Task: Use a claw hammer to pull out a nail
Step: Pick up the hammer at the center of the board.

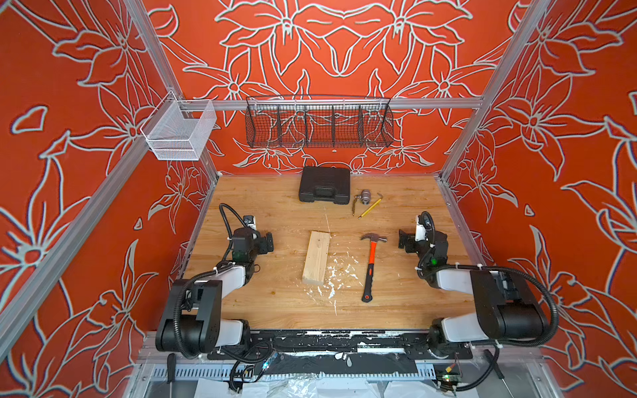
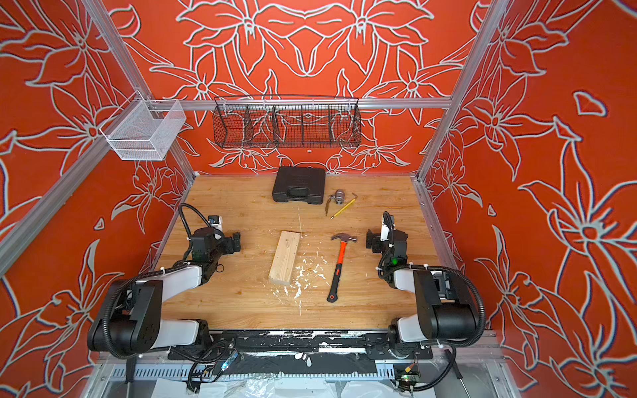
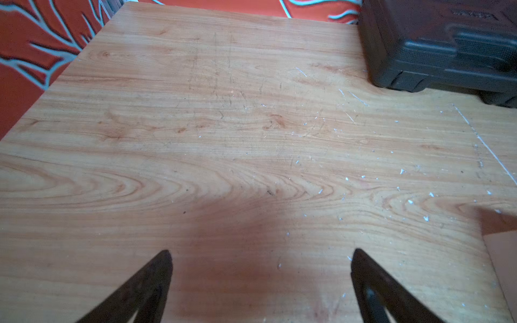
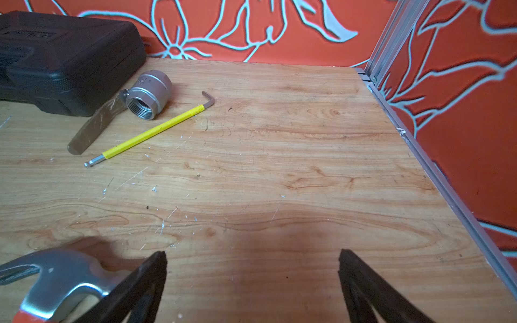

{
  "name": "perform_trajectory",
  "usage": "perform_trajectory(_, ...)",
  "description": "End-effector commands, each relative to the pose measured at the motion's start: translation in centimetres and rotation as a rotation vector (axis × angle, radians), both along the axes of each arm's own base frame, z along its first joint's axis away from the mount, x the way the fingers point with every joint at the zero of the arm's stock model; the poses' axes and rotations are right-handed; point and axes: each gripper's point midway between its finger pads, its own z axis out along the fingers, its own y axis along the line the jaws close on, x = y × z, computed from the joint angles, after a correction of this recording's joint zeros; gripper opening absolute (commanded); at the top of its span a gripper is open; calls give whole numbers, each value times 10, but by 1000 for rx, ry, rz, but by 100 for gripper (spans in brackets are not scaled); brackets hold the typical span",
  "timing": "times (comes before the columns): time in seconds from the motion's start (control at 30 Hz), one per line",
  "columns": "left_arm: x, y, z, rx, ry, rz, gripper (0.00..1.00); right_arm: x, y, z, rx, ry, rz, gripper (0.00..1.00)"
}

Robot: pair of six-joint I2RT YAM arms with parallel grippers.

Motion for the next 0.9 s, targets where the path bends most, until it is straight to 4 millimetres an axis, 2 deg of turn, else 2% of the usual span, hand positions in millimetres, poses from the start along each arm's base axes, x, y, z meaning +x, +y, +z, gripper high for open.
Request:
perform_trajectory(0.0, -2, -1, 2, 2, -3, -2, 97, -2, 0, 0, -4, 4, -7, 98)
perform_trajectory(0.87, -2, 0, 4, 3, -11, 3, 97, -2, -2, 4, -2, -13, -20, 98)
